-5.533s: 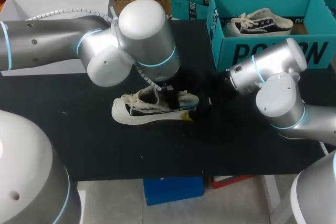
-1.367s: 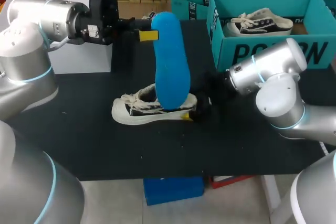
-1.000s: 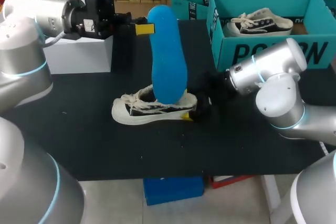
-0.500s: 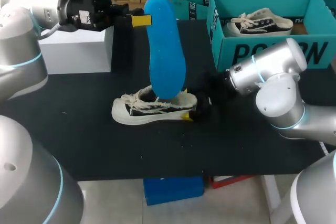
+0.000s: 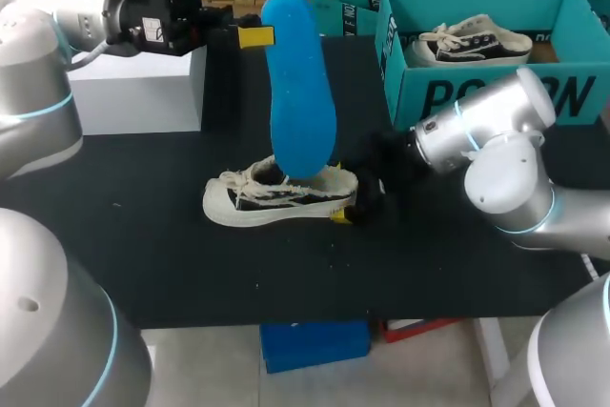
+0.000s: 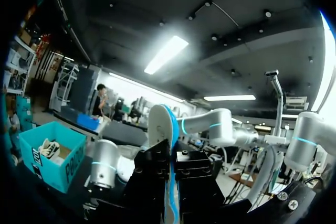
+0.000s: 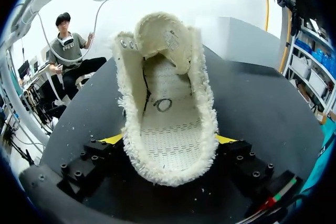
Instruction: Take the shoe out of the shoebox, open the shoe tongue, remove and reinsert the insole, then place the shoe into the shoebox
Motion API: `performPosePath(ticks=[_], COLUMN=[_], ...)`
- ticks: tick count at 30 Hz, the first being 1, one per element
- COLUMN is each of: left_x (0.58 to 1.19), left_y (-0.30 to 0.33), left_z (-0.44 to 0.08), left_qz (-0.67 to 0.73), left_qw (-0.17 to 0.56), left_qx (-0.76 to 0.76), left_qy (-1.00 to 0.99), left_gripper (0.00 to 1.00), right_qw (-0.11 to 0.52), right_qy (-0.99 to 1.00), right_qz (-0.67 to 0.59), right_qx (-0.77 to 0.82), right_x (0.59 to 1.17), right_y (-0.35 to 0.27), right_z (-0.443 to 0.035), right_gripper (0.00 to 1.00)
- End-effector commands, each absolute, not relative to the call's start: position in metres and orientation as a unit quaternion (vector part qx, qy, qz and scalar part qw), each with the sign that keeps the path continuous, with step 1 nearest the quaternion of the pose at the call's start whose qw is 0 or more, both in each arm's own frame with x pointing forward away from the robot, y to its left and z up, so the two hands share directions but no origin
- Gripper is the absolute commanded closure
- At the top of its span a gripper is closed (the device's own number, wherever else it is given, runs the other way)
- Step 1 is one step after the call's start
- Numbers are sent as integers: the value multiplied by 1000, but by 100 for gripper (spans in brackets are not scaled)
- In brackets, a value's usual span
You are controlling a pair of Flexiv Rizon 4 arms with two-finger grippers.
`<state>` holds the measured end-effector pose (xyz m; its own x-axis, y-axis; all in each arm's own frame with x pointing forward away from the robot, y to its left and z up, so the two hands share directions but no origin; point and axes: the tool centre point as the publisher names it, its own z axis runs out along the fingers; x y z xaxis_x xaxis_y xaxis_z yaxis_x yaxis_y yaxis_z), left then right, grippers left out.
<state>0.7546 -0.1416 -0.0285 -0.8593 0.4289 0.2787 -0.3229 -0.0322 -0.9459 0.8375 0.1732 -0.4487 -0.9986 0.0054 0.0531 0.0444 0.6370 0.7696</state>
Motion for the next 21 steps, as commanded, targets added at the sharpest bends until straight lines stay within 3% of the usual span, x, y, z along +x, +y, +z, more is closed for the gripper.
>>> performPosePath(ticks=[1,12,21], left_x=[754,754,754], left_y=[-142,-142,-142], left_z=[-29,-29,-29], left_qz=[718,718,718], left_qw=[261,261,261], left_qx=[-41,-41,-41], left_qy=[-644,-644,-644], left_gripper=[100,100,100], right_qw=[33,63,51], right_qy=[-926,-969,-988], right_qz=[-376,-236,-147], right_qx=[-11,-16,-16], right_x=[840,842,844], right_y=[171,162,172], right_z=[-433,-407,-385], right_gripper=[0,0,0])
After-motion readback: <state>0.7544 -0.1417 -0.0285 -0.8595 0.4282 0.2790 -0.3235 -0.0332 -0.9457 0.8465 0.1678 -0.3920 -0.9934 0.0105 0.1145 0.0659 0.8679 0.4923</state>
